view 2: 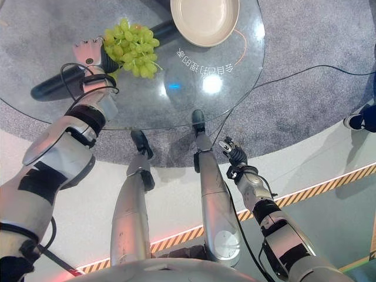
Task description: Pick up fruits into the plate
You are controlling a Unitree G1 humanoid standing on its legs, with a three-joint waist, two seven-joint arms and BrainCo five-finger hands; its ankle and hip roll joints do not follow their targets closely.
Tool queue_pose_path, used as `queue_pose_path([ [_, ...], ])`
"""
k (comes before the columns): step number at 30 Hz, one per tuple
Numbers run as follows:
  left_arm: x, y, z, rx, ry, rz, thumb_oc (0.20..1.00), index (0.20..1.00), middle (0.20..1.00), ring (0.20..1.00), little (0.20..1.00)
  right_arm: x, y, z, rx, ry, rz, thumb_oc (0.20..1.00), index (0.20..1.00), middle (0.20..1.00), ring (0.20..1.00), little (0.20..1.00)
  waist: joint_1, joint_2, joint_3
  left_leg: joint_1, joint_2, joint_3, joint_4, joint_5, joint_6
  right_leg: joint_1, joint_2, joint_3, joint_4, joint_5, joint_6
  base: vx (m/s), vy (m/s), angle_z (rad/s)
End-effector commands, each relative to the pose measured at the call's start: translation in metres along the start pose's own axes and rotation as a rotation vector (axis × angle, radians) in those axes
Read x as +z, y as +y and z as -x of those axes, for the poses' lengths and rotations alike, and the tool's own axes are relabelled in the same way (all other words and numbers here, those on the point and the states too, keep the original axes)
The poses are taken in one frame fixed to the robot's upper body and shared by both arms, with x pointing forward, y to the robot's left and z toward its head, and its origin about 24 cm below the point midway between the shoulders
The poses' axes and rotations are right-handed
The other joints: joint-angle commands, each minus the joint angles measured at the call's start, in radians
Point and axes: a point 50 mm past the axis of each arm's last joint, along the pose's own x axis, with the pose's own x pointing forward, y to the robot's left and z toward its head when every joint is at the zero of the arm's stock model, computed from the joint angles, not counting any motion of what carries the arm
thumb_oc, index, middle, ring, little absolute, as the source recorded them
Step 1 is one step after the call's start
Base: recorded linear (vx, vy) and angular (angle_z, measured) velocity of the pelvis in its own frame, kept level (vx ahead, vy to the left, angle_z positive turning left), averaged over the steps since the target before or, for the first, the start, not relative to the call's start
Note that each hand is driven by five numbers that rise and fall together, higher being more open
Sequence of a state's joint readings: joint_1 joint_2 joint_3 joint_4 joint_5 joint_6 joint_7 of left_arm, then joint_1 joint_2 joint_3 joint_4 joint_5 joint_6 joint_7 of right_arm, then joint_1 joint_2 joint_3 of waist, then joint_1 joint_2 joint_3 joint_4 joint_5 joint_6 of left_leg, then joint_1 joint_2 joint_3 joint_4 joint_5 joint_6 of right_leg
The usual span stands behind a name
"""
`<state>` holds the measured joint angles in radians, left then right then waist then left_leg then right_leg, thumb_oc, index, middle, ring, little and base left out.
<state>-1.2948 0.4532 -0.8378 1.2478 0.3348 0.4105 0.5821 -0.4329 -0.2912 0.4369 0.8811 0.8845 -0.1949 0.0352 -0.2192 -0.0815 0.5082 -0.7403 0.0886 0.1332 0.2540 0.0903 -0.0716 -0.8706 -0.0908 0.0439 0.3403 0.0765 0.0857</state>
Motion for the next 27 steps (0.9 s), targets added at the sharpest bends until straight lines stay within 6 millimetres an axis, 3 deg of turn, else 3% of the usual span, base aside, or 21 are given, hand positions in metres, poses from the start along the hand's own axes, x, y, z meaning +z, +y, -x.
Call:
queue_pose_path([
  [1,-0.025,0.01,-0.01,0.065,0.063,-0.006,0.2,0.2,0.2,0.2,0.2,-0.021,-0.007,0.014,-0.007,0.032,-0.035,1.0,1.0,1.0,1.0,1.0,-0.004,0.012,0.012,0.038,-0.09,-0.016,0.03,-0.098,0.038,0.052,0.136,-0.042,0.002,-0.039,-0.055,0.0,0.0,0.0],
  [7,-0.029,0.011,-0.011,0.073,0.037,0.005,0.2,0.2,0.2,0.2,0.2,-0.021,-0.012,0.015,-0.023,0.028,-0.027,1.0,1.0,1.0,1.0,1.0,0.01,0.027,0.012,0.104,-0.087,-0.023,0.011,-0.098,0.039,0.116,0.131,-0.045,-0.003,-0.054,-0.054,0.0,0.018,0.0],
  [21,-0.049,0.013,-0.008,0.107,-0.1,-0.023,0.2,0.2,0.2,0.2,0.2,-0.014,-0.026,0.024,-0.06,-0.038,-0.034,1.0,1.0,1.0,1.0,1.0,0.061,0.058,0.012,0.387,-0.085,-0.046,-0.07,-0.117,0.042,0.393,0.087,-0.075,-0.044,-0.097,-0.038,0.04,0.05,0.06],
  [27,-0.056,0.021,0.0,0.153,-0.228,-0.044,0.2,0.2,0.2,0.2,0.2,0.006,-0.027,0.035,-0.023,-0.166,-0.026,1.0,1.0,1.0,1.0,1.0,0.082,0.071,-0.032,0.521,-0.079,-0.046,-0.129,-0.118,0.036,0.543,0.057,-0.094,-0.111,-0.095,-0.026,0.08,0.065,0.12],
])
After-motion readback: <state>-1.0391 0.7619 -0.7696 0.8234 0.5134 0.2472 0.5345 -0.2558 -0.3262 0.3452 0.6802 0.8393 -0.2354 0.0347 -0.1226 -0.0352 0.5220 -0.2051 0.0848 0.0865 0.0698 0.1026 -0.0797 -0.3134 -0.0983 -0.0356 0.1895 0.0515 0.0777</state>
